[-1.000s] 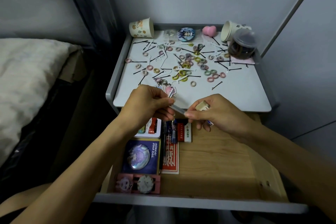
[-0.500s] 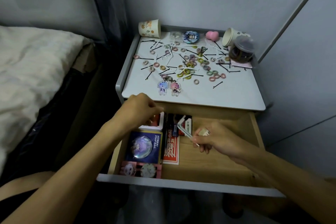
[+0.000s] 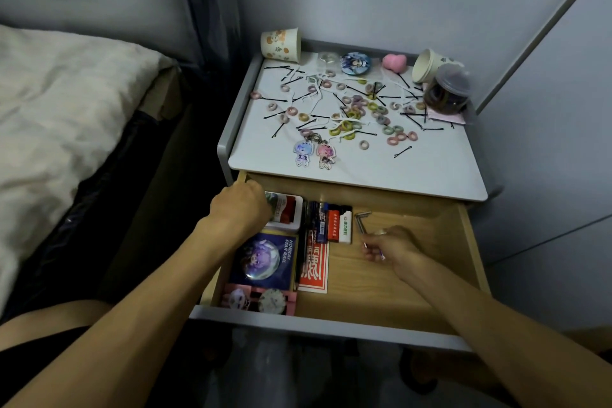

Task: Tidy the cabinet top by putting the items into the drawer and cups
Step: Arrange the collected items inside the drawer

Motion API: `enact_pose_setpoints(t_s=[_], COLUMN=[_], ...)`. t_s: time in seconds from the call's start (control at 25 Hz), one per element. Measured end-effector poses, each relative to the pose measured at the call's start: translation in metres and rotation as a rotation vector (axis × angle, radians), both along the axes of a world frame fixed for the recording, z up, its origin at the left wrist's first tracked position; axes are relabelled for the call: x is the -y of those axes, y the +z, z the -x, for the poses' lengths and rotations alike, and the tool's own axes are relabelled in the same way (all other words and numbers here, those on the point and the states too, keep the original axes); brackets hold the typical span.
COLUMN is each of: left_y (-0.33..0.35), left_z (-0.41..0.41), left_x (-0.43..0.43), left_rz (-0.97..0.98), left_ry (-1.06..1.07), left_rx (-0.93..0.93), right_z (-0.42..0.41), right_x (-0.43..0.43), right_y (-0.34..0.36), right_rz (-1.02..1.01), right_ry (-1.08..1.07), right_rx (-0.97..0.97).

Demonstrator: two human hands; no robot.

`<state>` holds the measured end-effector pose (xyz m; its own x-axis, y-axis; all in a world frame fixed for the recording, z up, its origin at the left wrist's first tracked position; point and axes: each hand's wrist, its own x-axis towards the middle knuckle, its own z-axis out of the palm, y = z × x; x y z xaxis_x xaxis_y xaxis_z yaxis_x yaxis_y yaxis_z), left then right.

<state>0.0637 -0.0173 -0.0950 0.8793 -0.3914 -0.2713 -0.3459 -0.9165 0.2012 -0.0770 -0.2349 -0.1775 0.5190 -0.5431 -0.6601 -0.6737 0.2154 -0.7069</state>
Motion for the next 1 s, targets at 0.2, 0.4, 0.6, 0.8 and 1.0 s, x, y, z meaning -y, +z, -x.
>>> enact_pose_setpoints(t_s=[0.2, 0.4, 0.6, 0.8, 1.0], left_y=[-0.004, -0.005, -0.006, -0.007, -0.009], left_z=[-0.004, -0.005, -0.004, -0.005, -0.005], left_x=[0.003, 0.004, 0.003, 0.004, 0.004], left_rz=[0.011, -0.028, -0.038, -0.049, -0.055], left_ry=[-0.032, -0.055, -0.068, -0.075, -0.097], left_rx=[0.011, 0.033, 0.047, 0.067, 0.076], right_z=[-0.009, -0.012, -0.019, -0.024, -0.03], right_x=[-0.004, -0.001, 0.001, -0.003, 0.0], right_y=[-0.007, -0.006, -0.007, -0.017, -0.023], right_rz=[0.124, 0.368, 0.43, 0.387, 0.402], right_ry=[0.044, 0.147, 0.138, 0.061, -0.007], right_rx=[-0.006, -0.027, 0.048, 0.133, 0.158])
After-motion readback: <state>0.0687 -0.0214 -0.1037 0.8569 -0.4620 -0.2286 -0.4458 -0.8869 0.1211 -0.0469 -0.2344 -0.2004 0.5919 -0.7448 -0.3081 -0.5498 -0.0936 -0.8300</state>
